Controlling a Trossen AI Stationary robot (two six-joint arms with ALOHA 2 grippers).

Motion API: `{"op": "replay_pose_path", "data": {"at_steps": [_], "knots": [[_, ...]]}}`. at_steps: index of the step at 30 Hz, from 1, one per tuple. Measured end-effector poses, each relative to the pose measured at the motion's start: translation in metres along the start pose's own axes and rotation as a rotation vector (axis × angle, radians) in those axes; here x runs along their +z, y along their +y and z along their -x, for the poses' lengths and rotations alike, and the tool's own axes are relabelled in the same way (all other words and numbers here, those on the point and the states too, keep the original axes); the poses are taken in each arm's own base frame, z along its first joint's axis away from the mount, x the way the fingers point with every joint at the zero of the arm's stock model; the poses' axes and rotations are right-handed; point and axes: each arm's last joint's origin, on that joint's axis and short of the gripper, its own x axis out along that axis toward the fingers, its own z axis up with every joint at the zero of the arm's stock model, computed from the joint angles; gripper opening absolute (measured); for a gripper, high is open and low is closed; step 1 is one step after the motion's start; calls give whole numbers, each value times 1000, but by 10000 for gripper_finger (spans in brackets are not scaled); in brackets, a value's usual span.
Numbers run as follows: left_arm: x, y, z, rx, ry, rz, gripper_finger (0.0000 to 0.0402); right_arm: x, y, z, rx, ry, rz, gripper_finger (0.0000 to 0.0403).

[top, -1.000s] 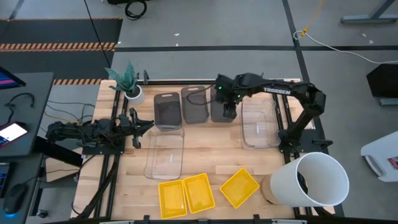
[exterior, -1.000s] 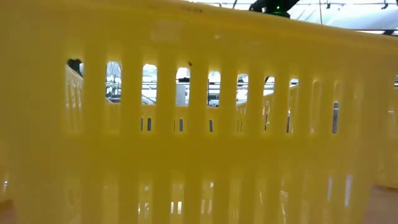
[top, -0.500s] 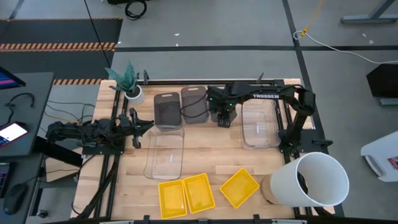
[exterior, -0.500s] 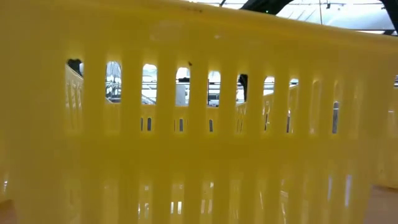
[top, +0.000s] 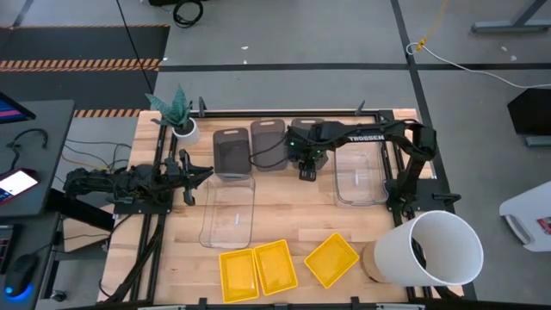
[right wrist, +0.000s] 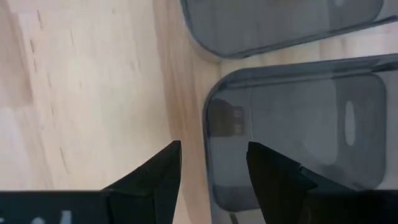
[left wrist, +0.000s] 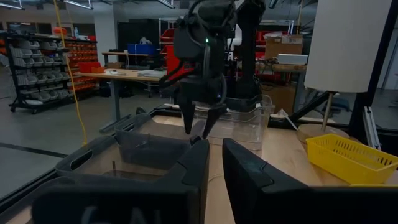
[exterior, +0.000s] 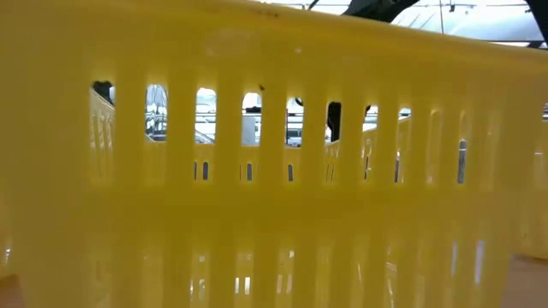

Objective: Stack baskets by color
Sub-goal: Stack the right black bin on top of the middle black bin

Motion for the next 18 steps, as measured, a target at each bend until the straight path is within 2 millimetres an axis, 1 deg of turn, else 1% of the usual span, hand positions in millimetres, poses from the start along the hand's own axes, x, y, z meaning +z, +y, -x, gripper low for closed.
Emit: {"op": "replay_pose_path", "data": {"at_steps": [5,12,15,18], "knots": [[0,0,0,1,0,0,59,-7,2,-14,-1,-13,4,188],[0,0,0,0,0,0,51,-19,3,-32,-2,-16,2,185],[0,0,0,0,1,0,52,-24,4,-39,-3,-21,2,172],[0,0,0,0,1,0,57,-29,4,-43,-1,-8,-1,149]]}}
